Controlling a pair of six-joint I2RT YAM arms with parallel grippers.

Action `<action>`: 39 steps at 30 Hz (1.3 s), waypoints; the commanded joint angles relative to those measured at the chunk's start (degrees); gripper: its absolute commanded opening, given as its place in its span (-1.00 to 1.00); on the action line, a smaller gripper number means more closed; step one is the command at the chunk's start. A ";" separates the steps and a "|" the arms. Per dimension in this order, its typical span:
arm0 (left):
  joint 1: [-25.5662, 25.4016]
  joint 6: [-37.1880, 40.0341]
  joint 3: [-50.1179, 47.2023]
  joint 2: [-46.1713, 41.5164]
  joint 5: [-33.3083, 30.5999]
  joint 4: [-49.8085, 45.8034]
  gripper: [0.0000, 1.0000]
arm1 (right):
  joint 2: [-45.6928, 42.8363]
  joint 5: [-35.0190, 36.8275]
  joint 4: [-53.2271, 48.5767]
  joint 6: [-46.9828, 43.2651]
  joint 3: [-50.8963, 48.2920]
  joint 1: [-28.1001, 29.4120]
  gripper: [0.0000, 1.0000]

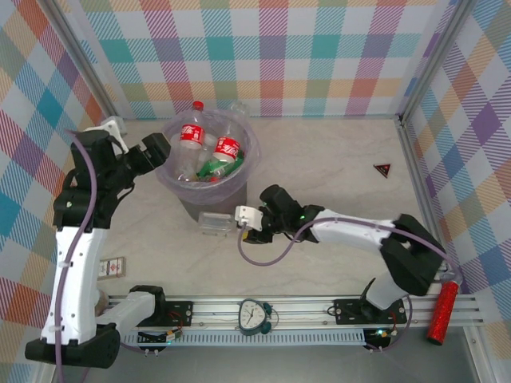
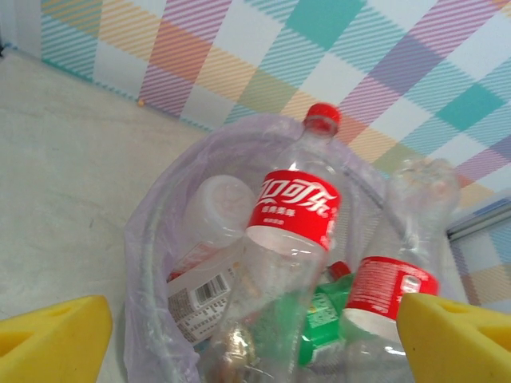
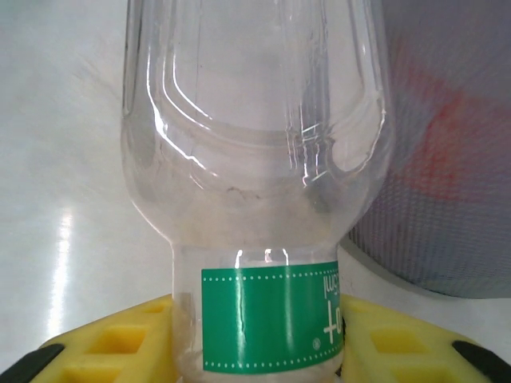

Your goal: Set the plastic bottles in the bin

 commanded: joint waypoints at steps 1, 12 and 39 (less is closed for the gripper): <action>0.78 -2.05 2.93 -2.26 3.23 -0.42 0.84 | -8.38 -5.37 -4.72 4.00 0.30 0.36 -0.43; -4.67 -12.95 -3.56 -7.93 7.08 14.43 0.93 | -19.23 17.76 -8.29 26.28 9.25 -1.33 -0.38; -36.39 -15.83 -5.98 14.61 -9.19 34.53 0.41 | -14.81 20.92 -1.52 37.42 13.69 -2.06 -0.42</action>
